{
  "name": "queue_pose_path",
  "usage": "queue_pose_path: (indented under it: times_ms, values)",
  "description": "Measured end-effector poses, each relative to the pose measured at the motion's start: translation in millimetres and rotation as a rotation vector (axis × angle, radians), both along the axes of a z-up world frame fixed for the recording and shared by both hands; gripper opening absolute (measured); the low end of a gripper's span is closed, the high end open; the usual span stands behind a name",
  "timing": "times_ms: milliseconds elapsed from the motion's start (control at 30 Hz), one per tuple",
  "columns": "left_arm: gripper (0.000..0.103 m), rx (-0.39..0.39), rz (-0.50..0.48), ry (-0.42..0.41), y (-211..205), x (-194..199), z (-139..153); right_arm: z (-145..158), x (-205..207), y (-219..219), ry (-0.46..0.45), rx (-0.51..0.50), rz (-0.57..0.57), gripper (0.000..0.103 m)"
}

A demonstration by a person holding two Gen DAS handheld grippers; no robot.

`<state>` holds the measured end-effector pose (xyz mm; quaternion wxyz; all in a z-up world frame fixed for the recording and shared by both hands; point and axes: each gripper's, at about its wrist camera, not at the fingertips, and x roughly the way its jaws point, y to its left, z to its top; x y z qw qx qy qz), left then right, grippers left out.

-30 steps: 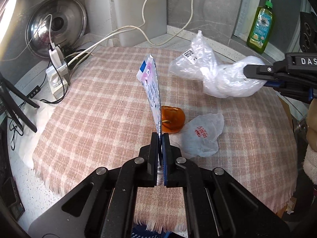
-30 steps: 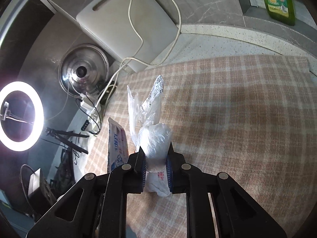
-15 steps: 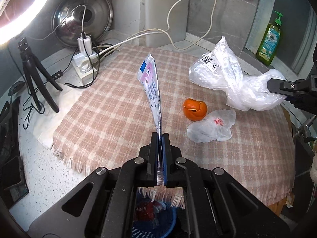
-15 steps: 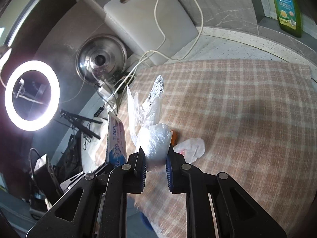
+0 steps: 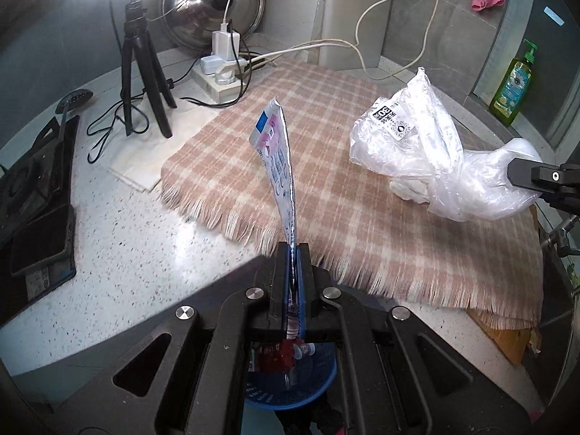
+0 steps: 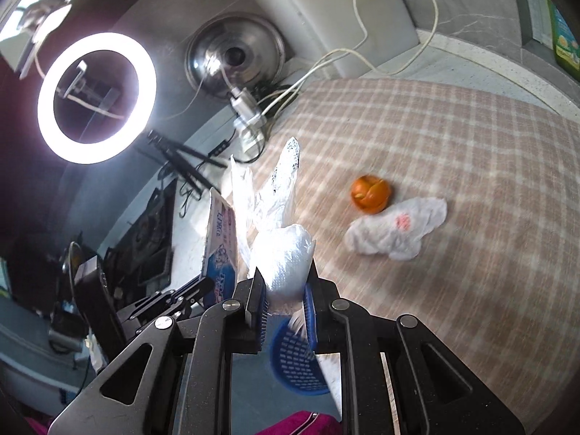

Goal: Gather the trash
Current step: 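Carry the toothpaste box and plastic bag down over the blue wastebasket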

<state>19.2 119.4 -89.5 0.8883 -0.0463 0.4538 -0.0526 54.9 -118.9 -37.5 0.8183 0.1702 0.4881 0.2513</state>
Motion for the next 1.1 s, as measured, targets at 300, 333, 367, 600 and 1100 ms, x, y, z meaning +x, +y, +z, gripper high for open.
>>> queue_pose_path:
  times_ms: [300,333,367,600,1100]
  values:
    - [0.002,-0.041,0.036,0.027,20,-40,-9,-18,-36,37,0.039,-0.043,0.096,0.015]
    - [0.002,-0.044,0.038,0.03,21,-44,-10,-20,-39,40,0.044,-0.048,0.104,0.015]
    - [0.002,-0.046,0.038,0.032,21,-47,-11,-23,-43,43,0.048,-0.053,0.113,0.015]
    - [0.002,-0.055,0.049,0.069,28,-69,-26,-39,-64,64,0.082,-0.088,0.159,0.015]
    - [0.002,-0.041,0.02,0.133,29,-88,-68,-85,-89,95,0.133,-0.222,0.21,0.015]
